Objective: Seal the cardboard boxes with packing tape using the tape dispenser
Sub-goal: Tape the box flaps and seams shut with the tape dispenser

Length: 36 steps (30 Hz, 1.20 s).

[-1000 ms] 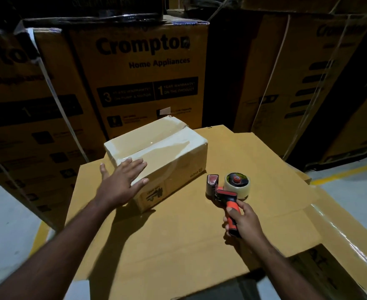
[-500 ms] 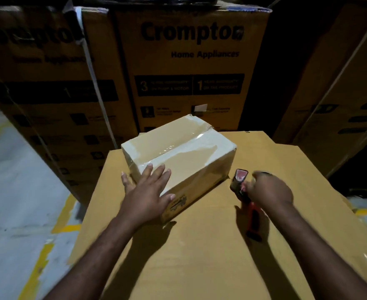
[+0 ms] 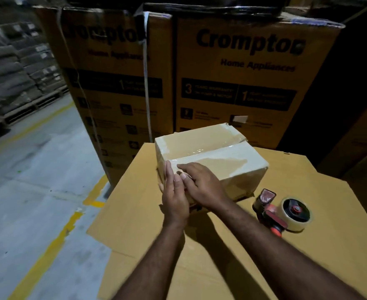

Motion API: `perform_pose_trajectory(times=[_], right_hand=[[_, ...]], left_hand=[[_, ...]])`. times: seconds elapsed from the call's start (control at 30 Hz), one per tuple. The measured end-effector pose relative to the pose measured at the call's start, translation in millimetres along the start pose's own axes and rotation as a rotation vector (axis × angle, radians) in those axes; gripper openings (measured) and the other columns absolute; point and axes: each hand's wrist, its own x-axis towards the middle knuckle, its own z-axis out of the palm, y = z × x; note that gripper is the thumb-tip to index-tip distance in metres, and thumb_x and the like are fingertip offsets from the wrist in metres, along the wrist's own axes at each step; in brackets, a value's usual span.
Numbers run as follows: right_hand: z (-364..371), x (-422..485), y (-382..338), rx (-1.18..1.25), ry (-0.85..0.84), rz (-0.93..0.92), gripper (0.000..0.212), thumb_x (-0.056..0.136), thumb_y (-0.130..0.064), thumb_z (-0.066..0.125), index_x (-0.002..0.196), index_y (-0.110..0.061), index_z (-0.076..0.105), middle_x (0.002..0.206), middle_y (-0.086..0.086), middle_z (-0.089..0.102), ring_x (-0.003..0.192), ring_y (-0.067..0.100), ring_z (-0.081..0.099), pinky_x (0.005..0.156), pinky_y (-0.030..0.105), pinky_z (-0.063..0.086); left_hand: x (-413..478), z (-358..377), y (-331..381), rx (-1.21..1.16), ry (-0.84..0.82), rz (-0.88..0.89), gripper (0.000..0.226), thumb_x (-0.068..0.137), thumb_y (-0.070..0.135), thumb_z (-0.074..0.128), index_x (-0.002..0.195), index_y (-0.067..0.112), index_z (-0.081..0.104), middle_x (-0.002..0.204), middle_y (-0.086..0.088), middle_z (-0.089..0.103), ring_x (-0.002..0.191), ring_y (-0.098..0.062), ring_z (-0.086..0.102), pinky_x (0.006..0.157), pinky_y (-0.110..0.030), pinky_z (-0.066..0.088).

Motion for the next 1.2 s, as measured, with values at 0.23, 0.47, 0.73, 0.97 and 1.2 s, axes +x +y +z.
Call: perform_pose_trajectory(times=[0.23,0.47,0.73,0.97,1.2], right_hand=[[5.1,-5.0,-3.6,-0.282,-0.062,-0.091,0.045,0.085,-0.056,0.051,0.111,-0.023,0.066,0.104,-0.005,0.054,0.097,0.013,0.048,0.08,0.03,0.046],[31.6,-11.6,-29.3,-0.485,0.052,0.018,0.033,0.081,-0.04,0.064,0.104,-0.016,0.063,0.101,0.006,0.059,0.1,0.025,0.055,0.099,0.049,0.044],[42.0,-10.4,-33.1,-0.547,0.035,0.065,0.037,0.087,-0.039,0.064,0.116,-0.017,0.06,0.119,0.008,0.06,0.124,0.028,0.051,0.112,0.053,0.035],[23.1,-12.6,-25.1,-0.416,-0.079,0.0,0.059,0.086,-0.055,0.049,0.13,-0.017,0.053,0.123,0.004,0.05,0.122,0.023,0.043,0.113,0.049,0.031],[17.3,-12.5,-21.8,-0.445,-0.171,-0.036,0.066,0.087,-0.049,0.055,0.143,-0.018,0.04,0.137,0.005,0.042,0.134,0.025,0.036,0.12,0.047,0.021]], left_hand=[[27.3,-37.7,14.6,-0.179,-0.236,-0.231,0.098,0.066,0.1,0.042,0.15,0.048,0.042,0.146,0.005,0.057,0.13,-0.017,0.057,0.111,-0.049,0.046],[74.6,-45.2,45.2,0.096,-0.335,-0.236,0.051,0.104,0.056,0.041,0.148,0.03,0.043,0.122,0.01,0.061,0.105,-0.009,0.061,0.097,-0.034,0.044],[121.9,-35.1,46.0,0.285,-0.291,-0.322,0.063,0.099,0.055,0.044,0.145,0.012,0.048,0.128,-0.008,0.065,0.111,-0.027,0.063,0.102,-0.043,0.05],[129.9,-35.6,28.1,0.279,-0.294,-0.352,0.054,0.107,0.05,0.029,0.143,0.015,0.047,0.119,-0.012,0.064,0.099,-0.024,0.062,0.076,-0.035,0.05],[129.6,-35.8,12.3,0.265,-0.352,-0.316,0.066,0.104,0.063,0.018,0.162,0.032,0.014,0.13,-0.013,0.061,0.111,-0.028,0.062,0.105,-0.05,0.048]])
